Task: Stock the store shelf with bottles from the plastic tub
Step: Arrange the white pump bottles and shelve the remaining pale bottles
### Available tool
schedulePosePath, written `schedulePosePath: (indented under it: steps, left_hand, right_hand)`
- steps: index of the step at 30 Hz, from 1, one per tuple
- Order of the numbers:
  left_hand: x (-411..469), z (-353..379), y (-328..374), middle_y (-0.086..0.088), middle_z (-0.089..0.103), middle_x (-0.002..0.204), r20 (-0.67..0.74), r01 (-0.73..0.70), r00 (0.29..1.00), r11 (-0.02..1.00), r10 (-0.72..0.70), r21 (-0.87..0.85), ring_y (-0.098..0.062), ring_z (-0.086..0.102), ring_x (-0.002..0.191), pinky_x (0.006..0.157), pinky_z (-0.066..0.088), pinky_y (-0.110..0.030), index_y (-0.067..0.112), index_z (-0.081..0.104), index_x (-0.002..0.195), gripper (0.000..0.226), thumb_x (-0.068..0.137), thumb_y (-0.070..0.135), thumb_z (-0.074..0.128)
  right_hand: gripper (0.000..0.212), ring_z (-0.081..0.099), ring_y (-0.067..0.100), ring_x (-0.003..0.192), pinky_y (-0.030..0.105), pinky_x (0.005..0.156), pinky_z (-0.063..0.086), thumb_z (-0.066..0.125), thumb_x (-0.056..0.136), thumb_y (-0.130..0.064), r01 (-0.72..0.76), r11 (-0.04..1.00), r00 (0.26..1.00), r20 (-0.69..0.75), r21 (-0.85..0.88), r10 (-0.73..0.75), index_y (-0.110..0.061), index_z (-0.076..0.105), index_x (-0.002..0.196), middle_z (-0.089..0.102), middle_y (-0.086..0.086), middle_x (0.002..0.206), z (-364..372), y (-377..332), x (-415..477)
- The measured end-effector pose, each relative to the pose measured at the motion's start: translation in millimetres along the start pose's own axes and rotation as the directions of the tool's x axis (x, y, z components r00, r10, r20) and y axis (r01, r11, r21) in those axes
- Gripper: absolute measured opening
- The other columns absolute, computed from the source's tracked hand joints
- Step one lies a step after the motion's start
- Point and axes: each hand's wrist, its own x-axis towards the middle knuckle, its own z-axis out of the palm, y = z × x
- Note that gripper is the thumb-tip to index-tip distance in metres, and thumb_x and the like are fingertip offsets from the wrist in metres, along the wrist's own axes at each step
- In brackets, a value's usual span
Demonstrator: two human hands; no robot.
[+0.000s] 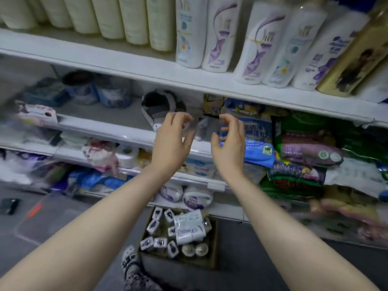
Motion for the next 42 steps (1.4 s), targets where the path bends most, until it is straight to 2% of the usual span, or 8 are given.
schedulePosePath:
  steps: [11,17,21,25,33,37,39,42]
  left_hand:
    - [-125,61,-68,0.001,0.057,0.108,0.234,0.281,0.927,0.955,-0.295,0.092,-0.016,0.058,0.089,0.073,0.036,-0.021,0.016,0.057,0.113,0.023,0.092,0.023,0.065]
    - [-181,112,-130,-0.001,0.058,0.116,0.378,0.373,0.843,0.922,-0.382,0.1,-0.02,0.056,0.103,0.084,0.046,-0.031,0.016,0.059,0.118,0.028,0.092,0.021,0.066]
    - [-223,146,-172,0.004,0.059,0.114,0.452,0.424,0.781,0.897,-0.432,0.125,-0.021,0.06,0.101,0.084,0.048,-0.036,0.021,0.061,0.117,0.025,0.092,0.023,0.063]
    - [-259,184,-217,0.0,0.062,0.115,0.526,0.475,0.707,0.868,-0.472,0.141,-0.022,0.061,0.101,0.081,0.045,-0.029,0.023,0.061,0.121,0.027,0.094,0.02,0.06]
    - [-314,248,-290,-0.008,0.06,0.118,0.624,0.457,0.619,0.865,-0.477,0.207,-0.025,0.059,0.104,0.088,0.05,-0.036,0.015,0.06,0.127,0.04,0.088,0.018,0.07]
    - [-337,281,-322,-0.008,0.06,0.127,0.675,0.439,0.555,0.861,-0.485,0.258,-0.026,0.06,0.11,0.089,0.045,-0.032,0.016,0.056,0.132,0.046,0.089,0.02,0.07]
    - [-346,296,-333,-0.01,0.059,0.13,0.698,0.438,0.52,0.855,-0.492,0.276,-0.029,0.059,0.113,0.093,0.046,-0.037,0.016,0.054,0.135,0.049,0.089,0.02,0.069]
    - [-359,320,-349,-0.011,0.05,0.142,0.731,0.441,0.482,0.855,-0.483,0.273,-0.029,0.05,0.127,0.102,0.042,-0.038,0.015,0.047,0.142,0.057,0.09,0.018,0.069]
  right_hand:
    - [0.045,0.054,0.009,0.097,0.026,0.084,0.048,0.062,0.084,0.004,-0.366,0.928,0.91,0.181,-0.073,0.373,-0.016,0.057,0.125,0.054,-0.001,0.117,24,91,-135]
    - [0.039,0.054,-0.005,0.095,0.003,0.076,0.041,0.062,0.089,0.003,-0.569,0.812,0.778,0.238,-0.128,0.582,-0.019,0.058,0.121,0.054,-0.003,0.12,55,142,-211]
    - [0.036,0.06,0.011,0.106,0.01,0.082,0.046,0.062,0.093,-0.006,-0.651,0.736,0.688,0.264,-0.186,0.676,-0.023,0.058,0.125,0.058,-0.003,0.123,80,176,-259]
    - [0.039,0.06,0.014,0.113,0.033,0.091,0.054,0.061,0.093,-0.005,-0.685,0.686,0.642,0.242,-0.245,0.727,-0.022,0.059,0.128,0.057,-0.002,0.131,110,211,-296]
    - [0.039,0.06,0.012,0.1,0.031,0.081,0.053,0.064,0.092,-0.011,-0.729,0.58,0.548,0.199,-0.364,0.813,-0.027,0.057,0.127,0.059,-0.002,0.124,160,284,-354]
    - [0.044,0.061,0.022,0.109,0.046,0.087,0.055,0.066,0.09,-0.022,-0.723,0.515,0.479,0.203,-0.461,0.854,-0.036,0.048,0.127,0.061,0.001,0.122,188,315,-390]
    - [0.049,0.061,0.026,0.109,0.04,0.091,0.053,0.067,0.09,-0.023,-0.742,0.48,0.429,0.219,-0.468,0.876,-0.027,0.048,0.135,0.061,0.008,0.121,199,328,-407]
    - [0.054,0.058,0.023,0.11,0.005,0.074,0.035,0.064,0.097,-0.023,-0.761,0.422,0.354,0.23,-0.493,0.907,-0.01,0.043,0.145,0.057,0.014,0.128,216,349,-426]
